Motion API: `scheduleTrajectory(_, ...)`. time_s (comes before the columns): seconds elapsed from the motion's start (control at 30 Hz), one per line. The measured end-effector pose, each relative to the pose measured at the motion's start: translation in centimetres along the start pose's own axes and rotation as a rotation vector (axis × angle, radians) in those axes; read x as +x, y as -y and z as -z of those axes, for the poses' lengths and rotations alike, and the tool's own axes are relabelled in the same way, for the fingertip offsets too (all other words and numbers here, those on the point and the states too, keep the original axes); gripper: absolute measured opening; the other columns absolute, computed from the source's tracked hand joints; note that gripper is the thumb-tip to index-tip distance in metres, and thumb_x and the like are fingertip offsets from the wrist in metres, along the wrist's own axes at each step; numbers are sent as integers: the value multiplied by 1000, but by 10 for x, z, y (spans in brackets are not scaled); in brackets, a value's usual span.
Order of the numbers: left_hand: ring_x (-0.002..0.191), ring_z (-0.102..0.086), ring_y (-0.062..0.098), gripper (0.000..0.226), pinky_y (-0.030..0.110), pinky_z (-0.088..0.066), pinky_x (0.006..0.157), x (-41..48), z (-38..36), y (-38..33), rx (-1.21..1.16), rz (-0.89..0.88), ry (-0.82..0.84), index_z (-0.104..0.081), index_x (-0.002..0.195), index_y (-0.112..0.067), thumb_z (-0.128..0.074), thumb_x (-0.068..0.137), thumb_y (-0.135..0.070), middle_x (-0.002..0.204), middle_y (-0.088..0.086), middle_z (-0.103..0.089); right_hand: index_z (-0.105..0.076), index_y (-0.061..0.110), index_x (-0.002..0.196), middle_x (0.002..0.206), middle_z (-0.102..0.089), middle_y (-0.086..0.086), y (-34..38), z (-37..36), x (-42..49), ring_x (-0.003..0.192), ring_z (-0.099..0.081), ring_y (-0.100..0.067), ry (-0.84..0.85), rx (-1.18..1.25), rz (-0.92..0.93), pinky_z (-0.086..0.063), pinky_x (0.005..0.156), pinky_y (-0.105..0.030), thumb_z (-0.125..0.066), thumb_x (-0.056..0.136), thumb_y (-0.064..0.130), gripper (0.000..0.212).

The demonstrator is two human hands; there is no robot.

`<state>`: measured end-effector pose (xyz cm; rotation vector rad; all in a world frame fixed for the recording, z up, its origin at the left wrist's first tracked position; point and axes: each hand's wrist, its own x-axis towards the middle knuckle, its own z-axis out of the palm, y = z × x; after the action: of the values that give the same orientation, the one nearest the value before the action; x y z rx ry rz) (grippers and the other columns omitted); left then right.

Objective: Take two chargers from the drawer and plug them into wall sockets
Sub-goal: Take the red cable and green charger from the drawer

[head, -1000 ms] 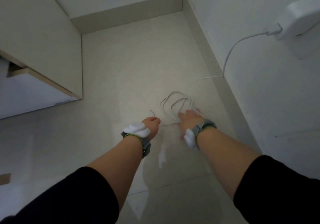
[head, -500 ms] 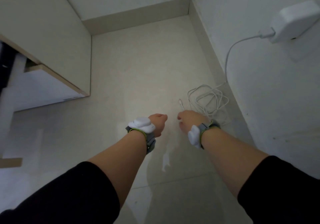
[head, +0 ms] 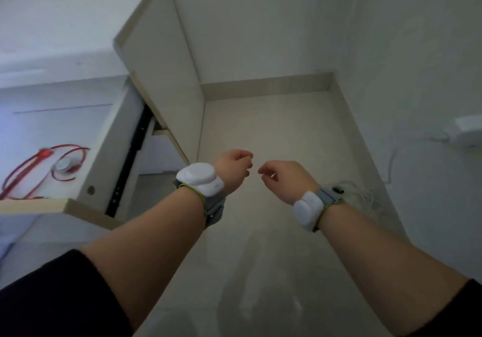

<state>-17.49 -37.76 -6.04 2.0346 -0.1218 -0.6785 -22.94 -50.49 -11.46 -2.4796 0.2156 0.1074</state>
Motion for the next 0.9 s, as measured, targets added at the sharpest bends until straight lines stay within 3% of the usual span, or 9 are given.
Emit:
scheduleTrajectory(0.17, 91, -59, 15, 28, 27, -45, 77, -36, 103, -28, 54, -245, -90, -58, 116, -22, -46, 90, -24, 102, -1, -63, -65, 20, 111, 104, -70, 2, 82, 19, 16, 78, -57, -8, -83, 45, 97, -40, 74, -18, -53, 89, 24, 25)
scheduleTrajectory(0.37, 100, -60, 21, 29, 31, -44, 89, -62, 229, -1, 199, -297, -320, -60, 116, -21, -50, 89, -28, 104, 2, -64, -66, 21, 109, 100, -71, 3, 176, 22, 39, 76, -55, -4, -33, -62, 231, -37, 69, -14, -55, 89, 26, 24)
scheduleTrajectory(0.5, 110, -55, 28, 35, 30, -37, 91, -66, 309, 46, 387, -114, -549, -56, 120, -15, -47, 90, -29, 116, 8, -63, -66, 20, 108, 101, -69, 4, 228, 9, 61, 78, -53, -3, 4, -131, 300, -37, 70, -17, -54, 90, 27, 23)
scheduleTrajectory(0.6, 117, -51, 31, 38, 34, -37, 97, -68, 366, 73, 483, 55, -597, -56, 122, -14, -46, 90, -33, 128, 12, -58, -65, 20, 109, 105, -69, 2, 270, -5, 82, 87, -59, -9, 44, -170, 361, -41, 75, -21, -53, 90, 24, 24)
scheduleTrajectory(0.77, 114, -53, 29, 40, 34, -38, 97, -70, 412, 101, 512, 136, -576, -55, 123, -16, -45, 90, -37, 129, 10, -57, -63, 21, 113, 109, -68, 1, 322, -28, 114, 95, -61, -15, 183, -331, 415, -43, 78, -21, -52, 90, 29, 27)
scheduleTrajectory(0.9, 116, -52, 28, 42, 33, -38, 96, -62, 429, 109, 493, 133, -536, -52, 126, -16, -44, 91, -38, 131, 9, -55, -59, 24, 120, 115, -66, 3, 348, -55, 142, 101, -60, -14, 343, -442, 353, -42, 81, -22, -55, 88, 34, 33)
